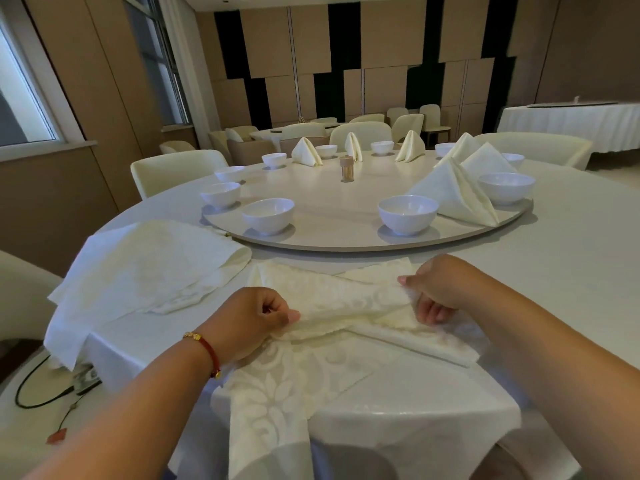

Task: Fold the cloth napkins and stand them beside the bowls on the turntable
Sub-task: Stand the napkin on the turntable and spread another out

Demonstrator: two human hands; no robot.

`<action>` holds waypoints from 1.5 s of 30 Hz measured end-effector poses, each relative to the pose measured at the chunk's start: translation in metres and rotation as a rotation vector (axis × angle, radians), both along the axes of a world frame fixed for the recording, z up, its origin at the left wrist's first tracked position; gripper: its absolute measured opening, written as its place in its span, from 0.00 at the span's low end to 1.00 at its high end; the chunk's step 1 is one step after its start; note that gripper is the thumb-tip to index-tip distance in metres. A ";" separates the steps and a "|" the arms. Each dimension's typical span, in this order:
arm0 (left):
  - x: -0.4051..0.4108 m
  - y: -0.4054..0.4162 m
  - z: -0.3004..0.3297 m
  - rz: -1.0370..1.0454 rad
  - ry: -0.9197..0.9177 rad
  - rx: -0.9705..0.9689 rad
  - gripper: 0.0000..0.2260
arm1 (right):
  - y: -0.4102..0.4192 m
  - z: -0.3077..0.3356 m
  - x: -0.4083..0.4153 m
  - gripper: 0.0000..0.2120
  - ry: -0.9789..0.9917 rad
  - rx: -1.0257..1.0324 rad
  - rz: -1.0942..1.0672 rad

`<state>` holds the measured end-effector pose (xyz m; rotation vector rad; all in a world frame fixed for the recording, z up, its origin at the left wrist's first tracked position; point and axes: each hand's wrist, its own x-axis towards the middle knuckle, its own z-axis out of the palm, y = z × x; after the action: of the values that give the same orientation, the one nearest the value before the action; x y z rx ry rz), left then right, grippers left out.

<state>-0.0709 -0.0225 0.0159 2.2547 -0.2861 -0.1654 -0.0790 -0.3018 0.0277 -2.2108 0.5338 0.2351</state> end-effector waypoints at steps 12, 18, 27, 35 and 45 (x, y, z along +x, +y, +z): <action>0.056 0.020 0.067 0.131 0.089 -0.344 0.05 | 0.054 0.078 0.064 0.20 -0.583 -0.079 0.099; 0.115 0.035 0.089 0.230 0.005 -0.421 0.08 | 0.081 0.099 0.136 0.31 -0.593 -0.049 0.210; 0.158 0.053 0.064 0.356 -0.319 0.046 0.26 | 0.098 0.061 0.172 0.28 -0.565 -0.109 0.532; 0.115 0.046 0.032 0.290 -0.451 0.119 0.17 | 0.084 0.019 0.103 0.19 -0.550 -0.333 0.603; 0.048 0.031 -0.002 -0.011 -0.222 0.117 0.11 | 0.045 -0.012 0.017 0.26 -0.298 -0.398 0.832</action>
<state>-0.0234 0.0089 0.0143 2.3906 -0.4159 0.0656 -0.0620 -0.2568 0.0160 -2.6850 -0.5762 0.2299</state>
